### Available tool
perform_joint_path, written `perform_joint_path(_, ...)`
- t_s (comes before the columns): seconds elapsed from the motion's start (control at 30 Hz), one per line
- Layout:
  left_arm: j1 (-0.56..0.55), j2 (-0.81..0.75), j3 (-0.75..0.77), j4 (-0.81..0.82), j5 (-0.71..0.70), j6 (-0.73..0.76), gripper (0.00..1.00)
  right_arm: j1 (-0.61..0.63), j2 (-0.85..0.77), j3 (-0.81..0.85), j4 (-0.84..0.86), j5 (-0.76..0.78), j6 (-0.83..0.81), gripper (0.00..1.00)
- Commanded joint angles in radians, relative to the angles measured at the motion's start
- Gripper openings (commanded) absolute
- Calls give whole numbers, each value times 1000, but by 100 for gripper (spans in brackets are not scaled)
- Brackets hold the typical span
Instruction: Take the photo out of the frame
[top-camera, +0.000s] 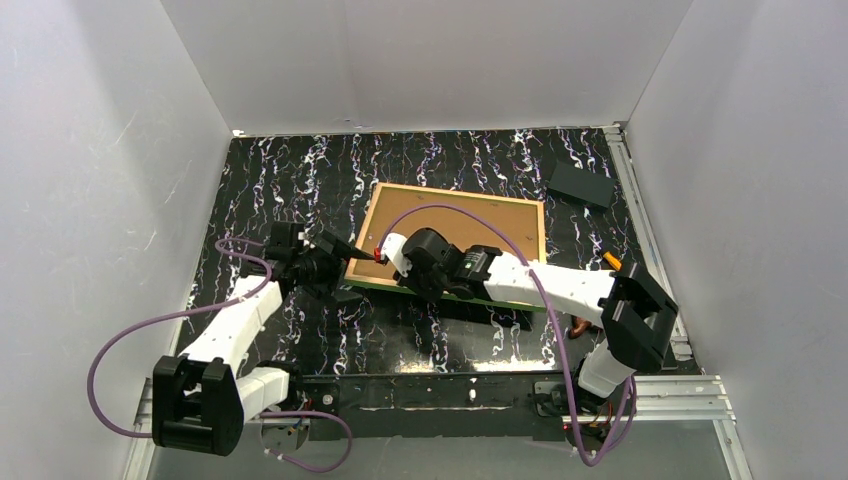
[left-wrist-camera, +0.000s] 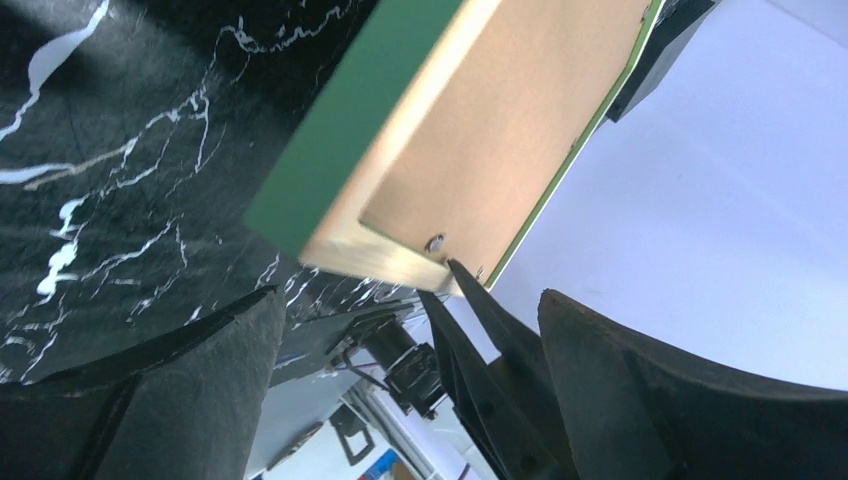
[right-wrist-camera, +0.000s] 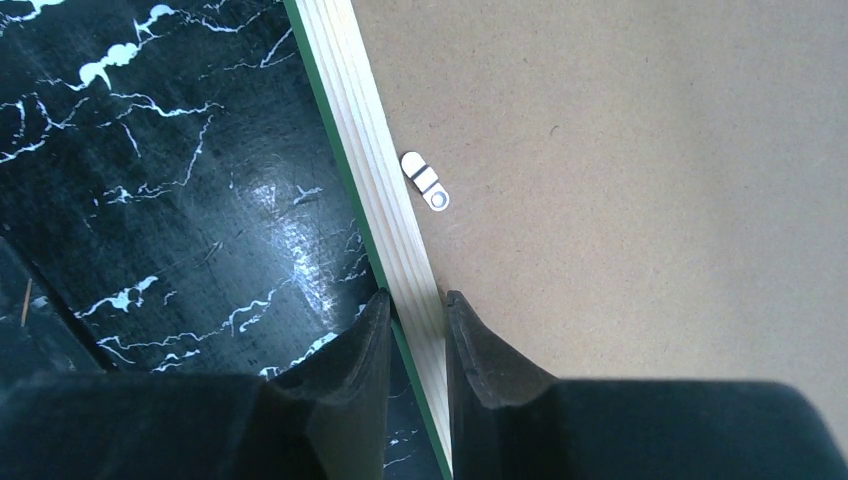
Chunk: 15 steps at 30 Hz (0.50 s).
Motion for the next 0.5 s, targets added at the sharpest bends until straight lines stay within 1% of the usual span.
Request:
perform_joint_path(0.0, -6, 13, -91, 225, 54, -120, 98, -11, -26, 77, 56, -25, 79, 1)
perform_joint_path(0.07, -18, 19, -108, 244, 27, -104, 98, -14, -22, 87, 56, -36, 93, 1)
perform_joint_path(0.17, -38, 44, -136, 325, 0, -88, 98, -18, -9, 104, 51, -47, 109, 1)
perform_joint_path(0.27, -64, 73, -188, 463, -31, -131, 98, -22, 6, 119, 43, -53, 126, 1)
perform_joint_path(0.37, -91, 81, -270, 643, -109, -163, 95, -26, 18, 137, 36, -70, 136, 1)
perform_joint_path(0.47, -106, 70, -298, 702, -162, -134, 91, -26, 27, 142, 36, -90, 165, 1)
